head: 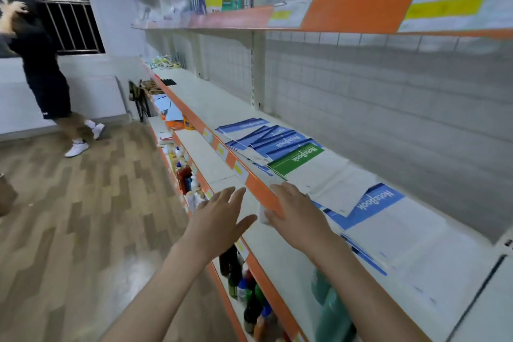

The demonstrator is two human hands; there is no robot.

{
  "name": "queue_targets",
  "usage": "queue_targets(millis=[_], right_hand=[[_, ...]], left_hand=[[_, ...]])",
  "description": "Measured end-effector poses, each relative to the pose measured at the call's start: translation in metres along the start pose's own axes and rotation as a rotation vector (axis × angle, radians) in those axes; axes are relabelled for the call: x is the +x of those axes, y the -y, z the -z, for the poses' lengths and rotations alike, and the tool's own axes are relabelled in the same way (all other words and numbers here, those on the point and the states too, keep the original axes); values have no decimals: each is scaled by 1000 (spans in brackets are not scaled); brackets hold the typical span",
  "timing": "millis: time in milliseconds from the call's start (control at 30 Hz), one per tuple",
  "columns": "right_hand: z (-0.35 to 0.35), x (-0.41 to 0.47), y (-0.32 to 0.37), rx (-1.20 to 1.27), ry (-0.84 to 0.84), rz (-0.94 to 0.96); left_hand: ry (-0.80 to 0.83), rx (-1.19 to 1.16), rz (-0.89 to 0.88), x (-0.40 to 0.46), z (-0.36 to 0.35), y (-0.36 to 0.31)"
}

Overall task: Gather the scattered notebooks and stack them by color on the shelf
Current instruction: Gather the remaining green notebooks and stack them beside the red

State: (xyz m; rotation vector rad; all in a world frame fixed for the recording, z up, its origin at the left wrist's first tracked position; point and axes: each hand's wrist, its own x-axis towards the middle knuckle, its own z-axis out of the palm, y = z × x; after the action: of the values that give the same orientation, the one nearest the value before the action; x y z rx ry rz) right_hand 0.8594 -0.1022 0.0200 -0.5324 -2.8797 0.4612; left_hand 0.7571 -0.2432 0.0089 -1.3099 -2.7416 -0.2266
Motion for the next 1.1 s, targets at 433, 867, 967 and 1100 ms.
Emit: queue_targets(millis=[433, 867, 967, 1100], right_hand=[[2, 88, -52, -37, -44, -194], [14, 151, -100, 8, -189, -651], [9, 147, -106, 12, -230, -735], [6, 140, -106, 13, -292, -810]], left_hand=[[22, -68, -239, 139, -25, 9], [337, 15, -514, 287, -33, -30], [406, -3, -531, 297, -44, -43], [410, -118, -529, 307, -52, -52]])
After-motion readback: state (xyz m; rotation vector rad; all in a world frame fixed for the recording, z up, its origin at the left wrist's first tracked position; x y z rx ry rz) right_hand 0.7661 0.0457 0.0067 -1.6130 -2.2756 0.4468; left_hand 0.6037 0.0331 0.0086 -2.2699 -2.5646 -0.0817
